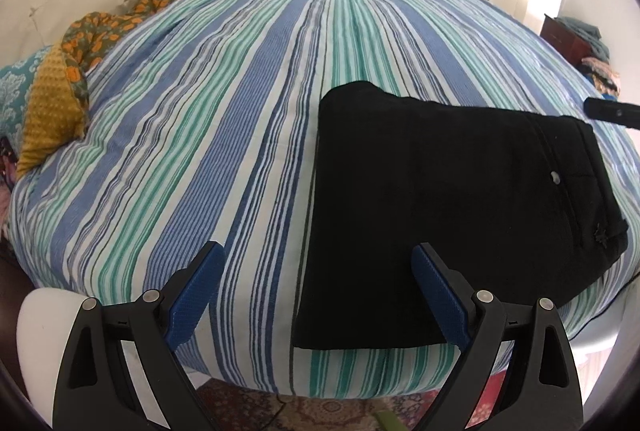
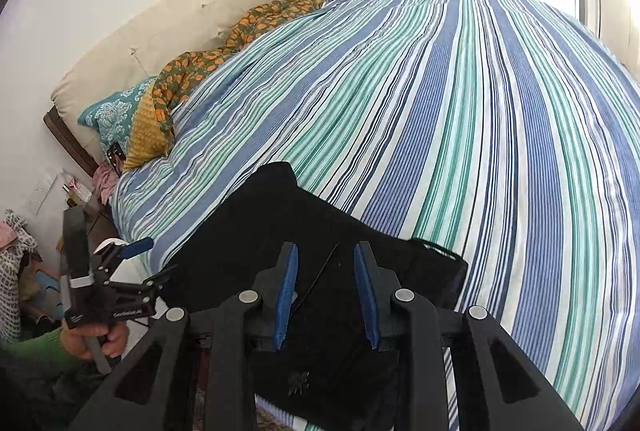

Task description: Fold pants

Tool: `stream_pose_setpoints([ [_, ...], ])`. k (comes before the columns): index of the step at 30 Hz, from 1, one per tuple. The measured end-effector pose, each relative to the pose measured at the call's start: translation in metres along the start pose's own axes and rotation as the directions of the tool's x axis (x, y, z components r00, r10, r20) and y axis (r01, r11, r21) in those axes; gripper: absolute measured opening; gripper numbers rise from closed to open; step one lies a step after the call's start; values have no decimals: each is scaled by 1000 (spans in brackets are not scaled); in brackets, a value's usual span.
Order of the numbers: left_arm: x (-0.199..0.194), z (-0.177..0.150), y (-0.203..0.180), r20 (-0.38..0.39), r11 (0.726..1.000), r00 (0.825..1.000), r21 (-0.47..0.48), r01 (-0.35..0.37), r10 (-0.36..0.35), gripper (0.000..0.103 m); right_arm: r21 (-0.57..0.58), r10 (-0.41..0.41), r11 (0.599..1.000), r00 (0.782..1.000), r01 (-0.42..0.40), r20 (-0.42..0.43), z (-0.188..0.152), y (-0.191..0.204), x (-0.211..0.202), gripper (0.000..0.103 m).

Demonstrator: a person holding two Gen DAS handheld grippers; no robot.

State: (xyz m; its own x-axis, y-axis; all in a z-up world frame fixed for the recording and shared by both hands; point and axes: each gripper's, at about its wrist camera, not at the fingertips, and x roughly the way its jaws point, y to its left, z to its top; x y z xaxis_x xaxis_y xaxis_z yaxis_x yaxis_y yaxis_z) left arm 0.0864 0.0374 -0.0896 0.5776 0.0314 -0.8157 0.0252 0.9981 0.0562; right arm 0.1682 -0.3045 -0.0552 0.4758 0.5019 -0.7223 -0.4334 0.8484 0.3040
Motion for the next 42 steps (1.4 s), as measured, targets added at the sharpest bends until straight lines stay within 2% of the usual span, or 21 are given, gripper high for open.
stream_pose_setpoints([
  [2, 1, 0, 1, -10, 1000, 1000, -3, 3, -3, 95, -14, -60, 998, 997, 60, -47, -6, -4, 29, 30],
  [4, 1, -1, 0, -13, 1000, 1000, -4, 7, -7, 95, 16, -120, 992, 982, 124, -145, -20, -19, 58, 30],
  [6, 2, -1, -1, -18, 1000, 1000, 2, 0, 0, 95, 76, -111, 989, 975, 128, -194, -32, -35, 67, 30],
  [14, 4, -1, -2, -26, 1000, 1000, 6, 0, 0, 95, 36, -136, 989, 981, 142, -135, -31, -17, 30, 30],
  [19, 7, -2, -4, -35, 1000, 999, 7, 3, -3, 95, -9, -76, 997, 995, 76, -71, -50, 18, -16, 30],
  [21, 8, -2, -5, -39, 1000, 999, 10, 7, -6, 95, -24, -35, 999, 997, 33, -71, -64, 31, -27, 30],
  [23, 10, -1, -7, -43, 1000, 999, 12, 11, -11, 95, -37, -31, 999, 994, 27, -107, -84, 38, -26, 30],
  [25, 11, -3, -9, -52, 1000, 998, 19, 22, -21, 95, -33, -62, 998, 983, 57, -173, -108, 34, -10, 30],
  [26, 11, -4, -10, -53, 1000, 998, 22, 21, -20, 95, -13, -51, 999, 983, 50, -174, -117, 30, -6, 30],
  [29, 9, -5, -11, -53, 999, 998, 28, 20, -18, 95, 22, -39, 999, 991, 42, -132, -124, 26, -7, 30],
  [42, 11, -7, -12, -69, 999, 997, 17, 32, -30, 96, 79, -17, 997, 998, 21, -55, -132, 21, -7, 30],
])
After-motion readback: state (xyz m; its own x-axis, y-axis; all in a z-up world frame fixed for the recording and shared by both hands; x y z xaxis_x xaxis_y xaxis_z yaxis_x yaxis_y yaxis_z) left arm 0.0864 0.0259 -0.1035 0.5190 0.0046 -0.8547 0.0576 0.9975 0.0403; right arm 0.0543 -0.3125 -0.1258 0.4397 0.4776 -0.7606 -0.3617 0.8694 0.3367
